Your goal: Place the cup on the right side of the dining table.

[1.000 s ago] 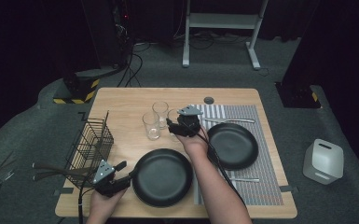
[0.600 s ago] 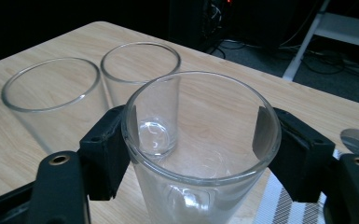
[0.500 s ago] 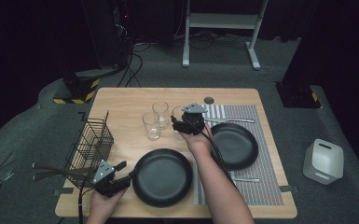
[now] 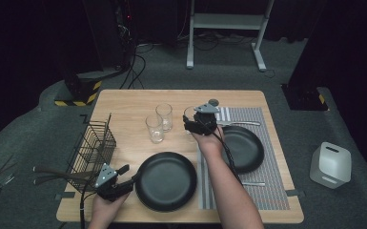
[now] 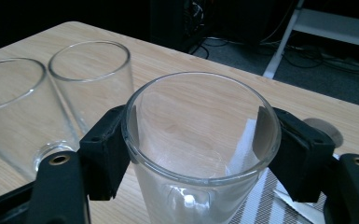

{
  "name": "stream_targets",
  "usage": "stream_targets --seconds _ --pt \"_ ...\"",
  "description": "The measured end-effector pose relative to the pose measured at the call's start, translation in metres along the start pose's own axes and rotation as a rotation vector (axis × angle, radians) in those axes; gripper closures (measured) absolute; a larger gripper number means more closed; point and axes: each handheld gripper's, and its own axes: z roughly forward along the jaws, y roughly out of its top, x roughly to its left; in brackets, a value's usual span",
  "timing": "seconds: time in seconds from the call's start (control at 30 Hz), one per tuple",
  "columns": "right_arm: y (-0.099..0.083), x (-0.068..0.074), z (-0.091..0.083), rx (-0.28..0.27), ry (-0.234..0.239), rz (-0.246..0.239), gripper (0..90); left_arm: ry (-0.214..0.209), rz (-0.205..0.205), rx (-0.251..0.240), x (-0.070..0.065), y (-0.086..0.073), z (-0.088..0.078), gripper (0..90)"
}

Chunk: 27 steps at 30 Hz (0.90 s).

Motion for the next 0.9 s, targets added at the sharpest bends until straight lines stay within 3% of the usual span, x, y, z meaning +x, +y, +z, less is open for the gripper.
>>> stream_targets --seconds 0.9 --pt "-0.012 -0.043 0.0 0.038 -0.108 0.064 28.2 0.001 -0.005 -0.001 0.0 0.0 0.0 39.6"
